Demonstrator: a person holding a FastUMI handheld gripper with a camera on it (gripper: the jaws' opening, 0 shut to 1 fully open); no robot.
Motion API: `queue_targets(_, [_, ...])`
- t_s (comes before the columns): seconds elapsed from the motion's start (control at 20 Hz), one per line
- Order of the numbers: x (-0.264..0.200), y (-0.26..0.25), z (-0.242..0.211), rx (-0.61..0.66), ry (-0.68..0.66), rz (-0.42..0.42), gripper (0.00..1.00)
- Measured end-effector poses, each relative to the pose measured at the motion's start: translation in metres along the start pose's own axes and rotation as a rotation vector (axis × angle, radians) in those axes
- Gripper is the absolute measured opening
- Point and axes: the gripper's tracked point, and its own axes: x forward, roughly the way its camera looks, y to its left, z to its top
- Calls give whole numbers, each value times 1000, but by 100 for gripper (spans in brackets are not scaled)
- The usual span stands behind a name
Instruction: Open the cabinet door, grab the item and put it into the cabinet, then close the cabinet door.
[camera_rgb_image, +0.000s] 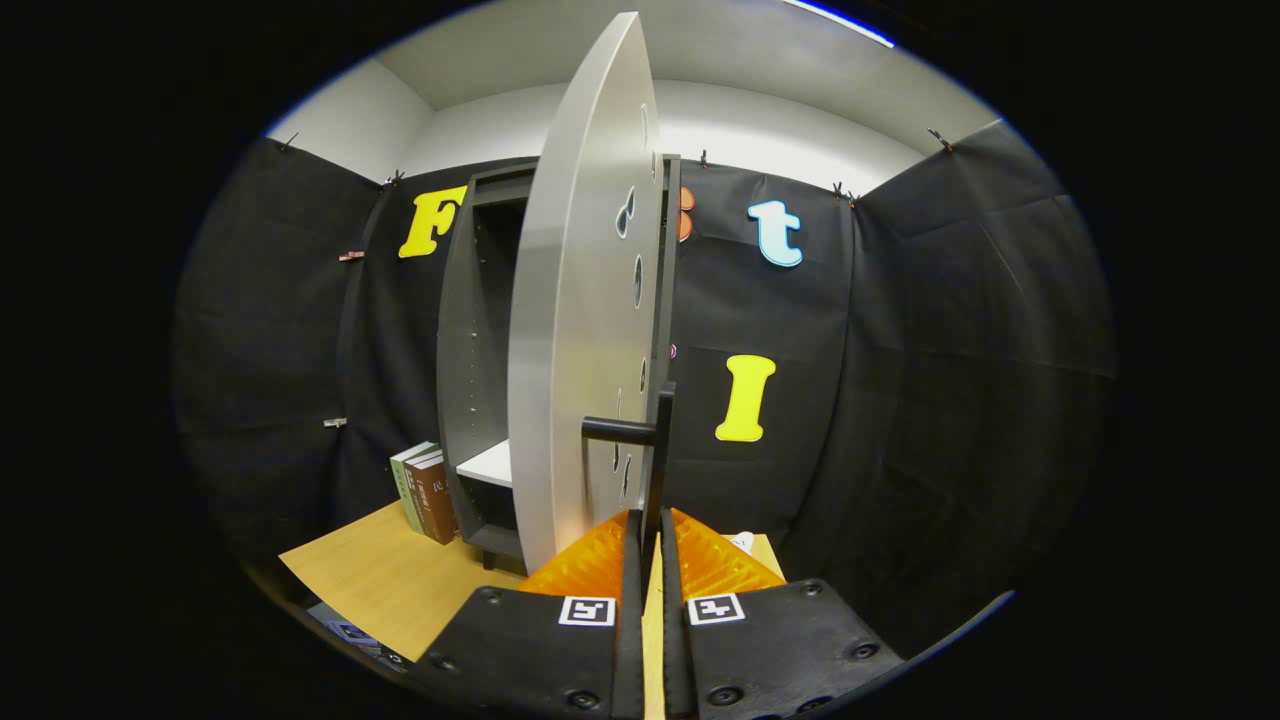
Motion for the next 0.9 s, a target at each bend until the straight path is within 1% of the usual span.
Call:
queue_targets(0.1, [-5, -2, 2, 15, -8, 1, 13])
queue_targets(0.2, [-17, -9, 8, 33, -19, -25, 15])
queue_targets(0.3, [-30, -10, 12, 51, -24, -51, 11])
queue_targets(0.45, [-50, -2, 24, 48, -49, -79, 11])
queue_targets(0.6, [-63, 26, 31, 14, -69, -92, 11])
queue_targets(0.7, [-64, 46, 30, -12, -63, -102, 11])
queue_targets(0.9, [-44, 88, 26, -26, -31, -105, 11])
